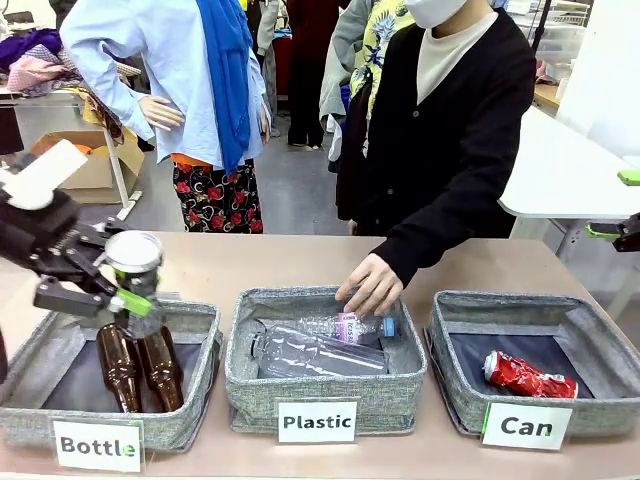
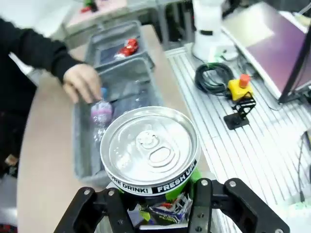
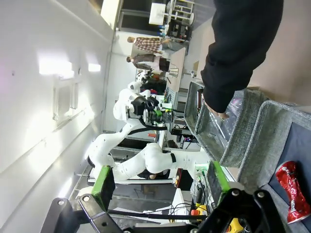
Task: Sort the can waste into the basket.
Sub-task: Pick up the can waste from the table and place it in the right Fabric basket.
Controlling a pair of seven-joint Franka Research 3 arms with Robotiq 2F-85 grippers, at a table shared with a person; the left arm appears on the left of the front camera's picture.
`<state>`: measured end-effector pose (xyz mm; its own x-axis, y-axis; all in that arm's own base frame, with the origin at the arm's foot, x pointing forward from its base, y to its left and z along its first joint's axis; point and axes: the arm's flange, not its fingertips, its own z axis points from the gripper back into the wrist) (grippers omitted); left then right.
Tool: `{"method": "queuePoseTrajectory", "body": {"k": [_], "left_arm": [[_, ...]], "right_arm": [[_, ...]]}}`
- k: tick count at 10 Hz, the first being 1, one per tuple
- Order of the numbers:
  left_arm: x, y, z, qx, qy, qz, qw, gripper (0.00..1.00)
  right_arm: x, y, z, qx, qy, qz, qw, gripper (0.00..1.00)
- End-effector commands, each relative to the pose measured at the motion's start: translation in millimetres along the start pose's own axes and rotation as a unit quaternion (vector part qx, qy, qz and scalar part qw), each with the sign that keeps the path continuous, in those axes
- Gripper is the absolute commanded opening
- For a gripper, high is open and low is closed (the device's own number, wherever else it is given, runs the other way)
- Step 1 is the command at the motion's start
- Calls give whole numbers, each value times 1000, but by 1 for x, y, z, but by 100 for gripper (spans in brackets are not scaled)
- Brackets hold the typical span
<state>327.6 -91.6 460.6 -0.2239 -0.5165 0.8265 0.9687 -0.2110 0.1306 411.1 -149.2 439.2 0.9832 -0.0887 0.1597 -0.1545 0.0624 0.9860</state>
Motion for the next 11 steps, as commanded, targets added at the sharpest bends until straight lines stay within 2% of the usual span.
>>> {"method": "queuePoseTrajectory", "body": {"k": [1,3,5,9,10,11], "left_arm": [[12,26,-36,-2,44,-30,999,0],[10,45,-32,21,43,7,999,0],[-3,49,-24,47,24,43,998,0],[-5,58,-21,41,-5,52,998,0],[9,68,-33,38,-52,52,997,0],[37,87,-60,44,-57,55,996,0]], "right_arm": [[-1,2,1,5,0,0,1000,100],[-1,2,1,5,0,0,1000,100],[-1,2,1,5,0,0,1000,100],[0,0,0,0,0,0,1000,100],[-27,51,23,31,9,18,999,100],[-58,94,52,5,6,28,1000,100]]}}
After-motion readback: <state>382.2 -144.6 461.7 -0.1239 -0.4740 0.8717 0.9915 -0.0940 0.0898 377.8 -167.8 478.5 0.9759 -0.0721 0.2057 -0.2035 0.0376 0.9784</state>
